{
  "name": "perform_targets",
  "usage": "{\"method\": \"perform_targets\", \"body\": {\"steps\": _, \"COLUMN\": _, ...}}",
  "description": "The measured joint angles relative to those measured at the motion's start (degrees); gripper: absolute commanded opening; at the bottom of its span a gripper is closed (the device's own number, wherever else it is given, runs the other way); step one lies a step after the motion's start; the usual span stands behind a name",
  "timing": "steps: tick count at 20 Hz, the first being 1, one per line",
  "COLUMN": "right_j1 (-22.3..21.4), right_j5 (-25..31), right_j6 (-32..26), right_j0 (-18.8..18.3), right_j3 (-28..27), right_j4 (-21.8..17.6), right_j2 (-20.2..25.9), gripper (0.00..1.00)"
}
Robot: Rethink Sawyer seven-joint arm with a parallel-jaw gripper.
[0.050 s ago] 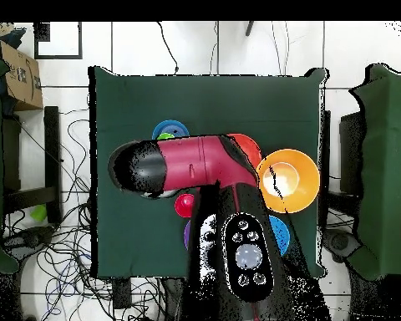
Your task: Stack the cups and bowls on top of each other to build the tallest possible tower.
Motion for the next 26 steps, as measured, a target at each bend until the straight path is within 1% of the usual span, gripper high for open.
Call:
{"method": "perform_targets", "body": {"steps": 6, "right_j1": -2.06, "right_j5": 0.81, "right_j6": 0.0, "right_j0": -1.64, "right_j3": -1.25, "right_j4": 0.33, "right_j2": 1.1, "gripper": 1.0}}
{"method": "perform_targets", "body": {"steps": 9, "right_j1": -2.08, "right_j5": 0.06, "right_j6": 0.0, "right_j0": -2.02, "right_j3": -1.49, "right_j4": 0.23, "right_j2": 1.53, "gripper": 1.0}}
{"method": "perform_targets", "body": {"steps": 12, "right_j1": -1.18, "right_j5": -2.73, "right_j6": 0.0, "right_j0": -1.85, "right_j3": -1.48, "right_j4": -0.54, "right_j2": 1.66, "gripper": 1.0}}
{"method": "perform_targets", "body": {"steps": 13, "right_j1": -0.26, "right_j5": -5.31, "right_j6": 0.0, "right_j0": -1.58, "right_j3": -1.5, "right_j4": -1.55, "right_j2": 1.67, "gripper": 1.0}}
{"method": "perform_targets", "body": {"steps": 17, "right_j1": 1.67, "right_j5": -9.71, "right_j6": 0.0, "right_j0": -1.1, "right_j3": -1.51, "right_j4": -3.31, "right_j2": 1.67, "gripper": 1.0}}
{"method": "perform_targets", "body": {"steps": 20, "right_j1": 3.9, "right_j5": -13.76, "right_j6": 0.0, "right_j0": -0.85, "right_j3": -1.57, "right_j4": -4.68, "right_j2": 1.69, "gripper": 1.0}}
{"method": "perform_targets", "body": {"steps": 23, "right_j1": 5.57, "right_j5": -16.26, "right_j6": 0.0, "right_j0": -0.81, "right_j3": -1.59, "right_j4": -5.54, "right_j2": 1.68, "gripper": 1.0}}
{"method": "perform_targets", "body": {"steps": 24, "right_j1": 6.95, "right_j5": -17.94, "right_j6": 0.0, "right_j0": -0.71, "right_j3": -1.61, "right_j4": -6.16, "right_j2": 1.67, "gripper": 1.0}}
{"method": "perform_targets", "body": {"steps": 26, "right_j1": 7.77, "right_j5": -18.74, "right_j6": 0.0, "right_j0": -0.6, "right_j3": -1.62, "right_j4": -6.53, "right_j2": 1.66, "gripper": 1.0}}
